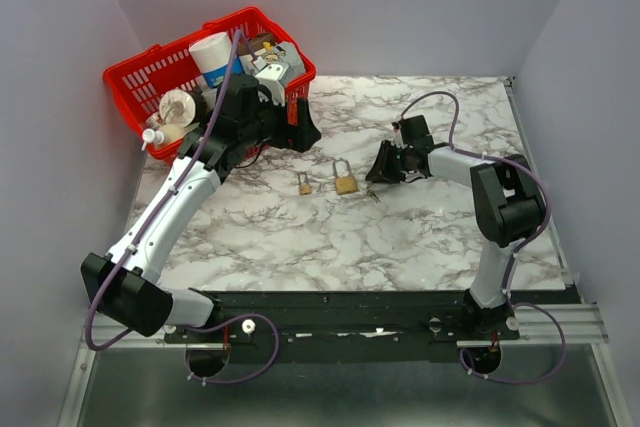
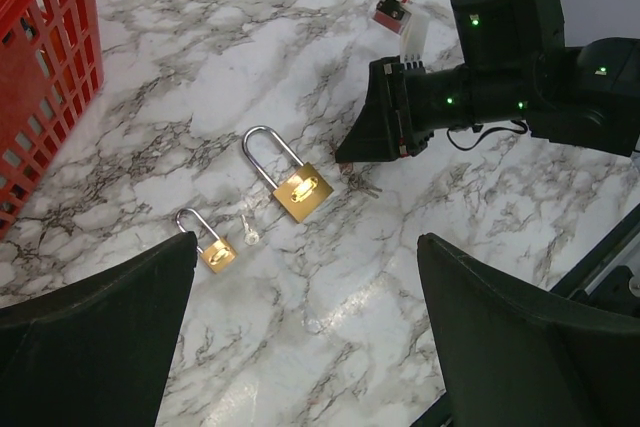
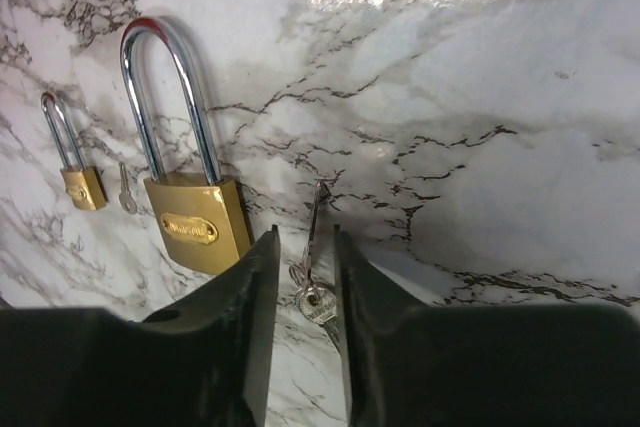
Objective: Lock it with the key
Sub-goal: Place the key at the center of the board.
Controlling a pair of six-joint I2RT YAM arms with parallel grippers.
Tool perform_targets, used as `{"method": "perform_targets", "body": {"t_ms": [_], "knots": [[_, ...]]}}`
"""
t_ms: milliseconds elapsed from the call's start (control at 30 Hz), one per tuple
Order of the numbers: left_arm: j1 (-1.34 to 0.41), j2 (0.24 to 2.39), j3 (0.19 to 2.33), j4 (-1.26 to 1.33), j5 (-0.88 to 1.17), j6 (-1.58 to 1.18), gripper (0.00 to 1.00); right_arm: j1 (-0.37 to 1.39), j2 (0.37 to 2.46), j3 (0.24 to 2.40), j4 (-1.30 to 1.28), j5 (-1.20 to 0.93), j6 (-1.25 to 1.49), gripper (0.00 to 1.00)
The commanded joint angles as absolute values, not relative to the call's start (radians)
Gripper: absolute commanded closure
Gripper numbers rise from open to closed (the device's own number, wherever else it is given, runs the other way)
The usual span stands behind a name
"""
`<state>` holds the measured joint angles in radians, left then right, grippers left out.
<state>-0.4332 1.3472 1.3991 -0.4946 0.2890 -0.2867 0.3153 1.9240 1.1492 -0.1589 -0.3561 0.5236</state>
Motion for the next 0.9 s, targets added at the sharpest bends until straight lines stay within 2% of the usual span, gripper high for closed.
{"method": "perform_targets", "body": {"t_ms": [0,200,233,400,467,533,700,867], "knots": [[-0.430,1.312,1.379,-0.476,0.282,-0.301,0.01,0.322,1.933,1.195,-0.153,-0.314,0.515,0.55],[-0.430,1.316,1.382,-0.453,0.313,-0.273,0.01,0.321,1.812,1.256,-0.221,-0.393,0.358,0.37],[-0.430,1.312,1.381,-0.437,0.334,-0.247,0.01,0.321,1.786,1.268,-0.276,-0.393,0.313,0.31],[-0.434,1.321,1.382,-0.411,0.360,-0.199,0.01,0.307,1.611,1.305,-0.510,-0.315,-0.088,0.11],[-0.440,1.325,1.384,-0.399,0.373,-0.183,0.01,0.298,1.562,1.290,-0.615,-0.270,-0.275,0.07],[-0.445,1.336,1.388,-0.391,0.385,-0.166,0.01,0.260,1.488,1.250,-0.697,-0.247,-0.351,0.01],[-0.457,1.353,1.419,-0.393,0.406,-0.123,0.01,0.112,1.434,1.181,-0.880,-0.264,-0.518,0.00],[-0.459,1.364,1.420,-0.380,0.449,-0.081,0.01,-0.130,1.411,1.143,-0.999,-0.292,-0.678,0.00]]}}
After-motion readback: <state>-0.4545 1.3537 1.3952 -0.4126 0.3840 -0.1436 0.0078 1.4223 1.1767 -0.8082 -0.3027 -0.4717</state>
